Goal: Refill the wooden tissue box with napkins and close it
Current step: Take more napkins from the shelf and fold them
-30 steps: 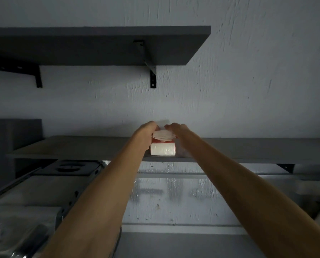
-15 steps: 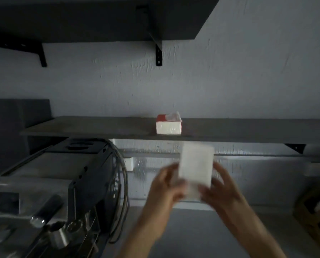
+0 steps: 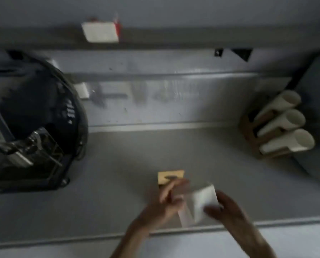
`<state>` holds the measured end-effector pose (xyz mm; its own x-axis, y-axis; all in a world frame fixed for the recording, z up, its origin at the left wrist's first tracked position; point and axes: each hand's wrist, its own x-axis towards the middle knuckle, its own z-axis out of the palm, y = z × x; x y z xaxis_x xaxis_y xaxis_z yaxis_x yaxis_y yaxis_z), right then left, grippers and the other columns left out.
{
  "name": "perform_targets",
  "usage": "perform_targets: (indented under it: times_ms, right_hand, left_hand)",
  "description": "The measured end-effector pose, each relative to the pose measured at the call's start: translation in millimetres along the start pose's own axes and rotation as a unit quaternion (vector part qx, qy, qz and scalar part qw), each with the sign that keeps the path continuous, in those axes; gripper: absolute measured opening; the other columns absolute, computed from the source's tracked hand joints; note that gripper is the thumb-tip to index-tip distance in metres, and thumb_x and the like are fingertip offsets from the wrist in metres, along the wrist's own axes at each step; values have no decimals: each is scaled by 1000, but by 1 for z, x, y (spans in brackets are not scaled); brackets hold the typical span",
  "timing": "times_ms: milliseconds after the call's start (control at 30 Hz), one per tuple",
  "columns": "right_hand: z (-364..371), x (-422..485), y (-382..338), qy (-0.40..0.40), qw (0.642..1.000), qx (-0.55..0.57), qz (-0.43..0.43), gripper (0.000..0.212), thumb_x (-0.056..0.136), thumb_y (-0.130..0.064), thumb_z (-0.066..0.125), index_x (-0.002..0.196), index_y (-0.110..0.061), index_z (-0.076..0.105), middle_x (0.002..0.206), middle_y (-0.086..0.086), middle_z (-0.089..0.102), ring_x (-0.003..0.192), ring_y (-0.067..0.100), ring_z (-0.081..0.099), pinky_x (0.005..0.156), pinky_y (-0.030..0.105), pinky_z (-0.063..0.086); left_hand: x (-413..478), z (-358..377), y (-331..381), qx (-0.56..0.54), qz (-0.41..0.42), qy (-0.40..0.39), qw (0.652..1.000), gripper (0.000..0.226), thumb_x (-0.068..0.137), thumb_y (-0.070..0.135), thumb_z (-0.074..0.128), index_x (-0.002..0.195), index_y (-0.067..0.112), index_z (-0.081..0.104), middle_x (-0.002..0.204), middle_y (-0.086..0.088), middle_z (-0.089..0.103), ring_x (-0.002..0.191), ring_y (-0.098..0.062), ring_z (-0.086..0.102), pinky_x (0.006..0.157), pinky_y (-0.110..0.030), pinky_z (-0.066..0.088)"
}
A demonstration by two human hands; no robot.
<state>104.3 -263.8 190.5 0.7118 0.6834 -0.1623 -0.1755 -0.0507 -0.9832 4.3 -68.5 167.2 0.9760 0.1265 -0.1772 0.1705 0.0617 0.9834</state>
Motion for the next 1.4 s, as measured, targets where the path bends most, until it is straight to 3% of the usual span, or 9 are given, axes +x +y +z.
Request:
perform_targets:
  times_ms: [133, 233, 400, 700, 867, 1000, 1100, 1233, 1400]
  right_hand:
    - [-56, 5, 4, 63, 997, 46, -29, 43, 80, 5, 65, 121, 0, 57, 118, 20, 64, 108, 25, 59, 97, 45, 44]
    - [-96, 14, 17, 102, 994, 30, -27, 43, 80, 7, 65, 121, 3, 52, 113, 18, 62, 104, 24, 57, 92, 43, 45]
    - [-146, 46, 52, 164, 973, -141, -82, 53, 77, 10, 65, 123, -12, 52, 120, 7, 64, 112, 19, 61, 97, 30, 48]
    - [-182, 74, 171, 195, 953, -226, 54, 42, 78, 2, 63, 113, -20, 58, 100, -10, 65, 94, 10, 62, 79, 23, 49]
    - [-192, 73, 208, 127, 953, -260, 88, 57, 84, -7, 59, 132, -35, 43, 128, -5, 59, 115, 21, 58, 98, 45, 49]
    - [-188, 72, 212, 134, 951, -268, 79, 61, 88, -6, 58, 140, -31, 36, 135, 6, 55, 119, 28, 56, 99, 44, 49]
    - [-187, 72, 218, 129, 936, -324, 45, 78, 85, 1, 58, 149, -26, 23, 154, 6, 34, 139, 23, 35, 108, 33, 35]
    - [-180, 70, 220, 81, 913, -399, 20, 90, 83, 6, 54, 151, -35, 12, 162, 3, 3, 149, 22, 2, 112, 34, 26]
    - [-181, 71, 224, 121, 941, -309, 57, 91, 81, 8, 56, 153, -23, 10, 162, 4, 8, 147, 19, 14, 110, 25, 27]
  left_hand:
    - [48, 47, 30, -32, 14, -1, 999, 62, 81, -2, 66, 133, 21, 41, 107, 13, 64, 94, -2, 60, 82, -20, 51]
    - [86, 79, 13, 5, 13, 31, 999, 56, 80, -7, 66, 128, 11, 43, 116, -6, 62, 101, -12, 61, 83, -22, 53]
    - [146, 118, -32, 75, 24, 61, 995, 45, 83, -6, 63, 121, 8, 43, 115, -8, 61, 106, -15, 61, 89, -27, 52]
    - [194, 142, -159, 192, -55, 112, 973, 42, 77, 23, 65, 113, 11, 46, 104, -6, 63, 99, -27, 63, 80, -34, 51]
    - [196, 147, -196, 222, -78, 98, 967, 91, 64, 80, 53, 128, 18, 41, 119, -1, 56, 106, -12, 57, 86, -21, 46]
    - [195, 153, -189, 276, -65, 82, 955, 59, 86, 40, 61, 137, 23, 36, 137, -7, 44, 123, -19, 45, 100, -28, 38]
    - [196, 155, -187, 326, -23, 74, 942, 67, 85, 3, 63, 141, 25, 34, 141, -9, 35, 130, -19, 35, 103, -27, 35]
    - [195, 154, -192, 369, 19, 61, 927, 63, 79, -4, 61, 135, 18, 43, 133, -11, 39, 128, -24, 35, 109, -41, 36]
    - [196, 157, -190, 347, -19, 79, 934, 63, 82, -4, 60, 137, 18, 38, 136, -12, 36, 130, -26, 35, 106, -39, 38]
